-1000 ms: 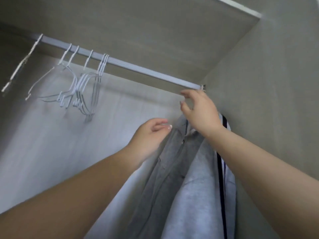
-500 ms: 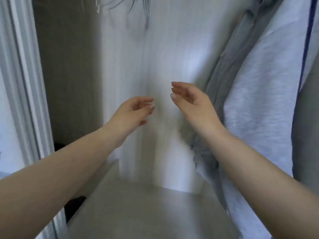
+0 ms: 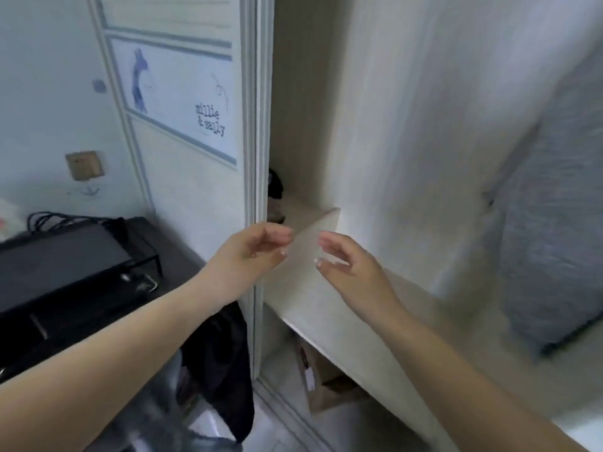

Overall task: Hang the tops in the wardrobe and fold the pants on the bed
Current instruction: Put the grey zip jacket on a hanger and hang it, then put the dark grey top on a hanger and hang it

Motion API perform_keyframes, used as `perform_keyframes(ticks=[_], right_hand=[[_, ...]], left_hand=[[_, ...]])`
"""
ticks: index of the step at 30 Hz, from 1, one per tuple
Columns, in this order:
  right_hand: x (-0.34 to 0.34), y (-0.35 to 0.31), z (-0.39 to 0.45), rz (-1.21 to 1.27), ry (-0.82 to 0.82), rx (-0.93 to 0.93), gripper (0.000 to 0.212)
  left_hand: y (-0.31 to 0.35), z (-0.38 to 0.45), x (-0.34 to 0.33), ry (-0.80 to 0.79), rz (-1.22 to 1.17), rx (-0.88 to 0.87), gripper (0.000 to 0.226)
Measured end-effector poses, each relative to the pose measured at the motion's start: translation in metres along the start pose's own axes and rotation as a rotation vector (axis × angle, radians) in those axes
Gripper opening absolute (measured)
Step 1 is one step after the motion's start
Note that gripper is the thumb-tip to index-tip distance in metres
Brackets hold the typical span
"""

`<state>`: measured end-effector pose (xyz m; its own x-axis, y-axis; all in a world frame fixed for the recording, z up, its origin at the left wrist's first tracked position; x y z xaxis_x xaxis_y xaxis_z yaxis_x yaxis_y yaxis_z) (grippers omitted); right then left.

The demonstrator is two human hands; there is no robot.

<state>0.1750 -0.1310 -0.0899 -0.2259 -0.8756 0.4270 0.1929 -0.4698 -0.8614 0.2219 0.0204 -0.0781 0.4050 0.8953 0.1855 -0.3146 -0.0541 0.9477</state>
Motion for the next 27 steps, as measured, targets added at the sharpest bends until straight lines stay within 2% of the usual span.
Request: perform_keyframes(ticks=[8, 16, 24, 27], right_hand=[[-0.082, -0.011, -0.122, 0.043, -0.444, 0.060, 0.041], [-0.217, -0.093, -0.239, 0.122, -0.912, 0.231, 0.039], [-0.362, -0.202, -0.456, 0.186, -1.439, 0.467, 0.036], [-0.397, -0.235, -0.545, 0.202, -1.576, 0.534, 0.035]], left_hand=[[-0.040, -0.195, 0.035, 0.364, 0.068, 0.214, 0.024], [-0.027, -0.426, 0.085, 0.858, 0.087, 0.382, 0.025], [0.025, -0.718, 0.094, 1.429, 0.063, 0.455, 0.022], [0.042, -0.822, 0.076, 1.576, 0.053, 0.509, 0.018]])
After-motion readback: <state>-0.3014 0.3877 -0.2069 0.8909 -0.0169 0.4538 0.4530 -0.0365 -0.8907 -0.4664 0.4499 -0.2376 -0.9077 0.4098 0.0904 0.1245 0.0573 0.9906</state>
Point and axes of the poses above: each hand's wrist, its own z-axis towards the middle knuckle, its own x-axis out of the back of the hand, y = z × x, the point moved 9 cm from there along z, towards the middle knuckle, and after that the axes turned 2 degrees about -z, right-handed, at the moved point
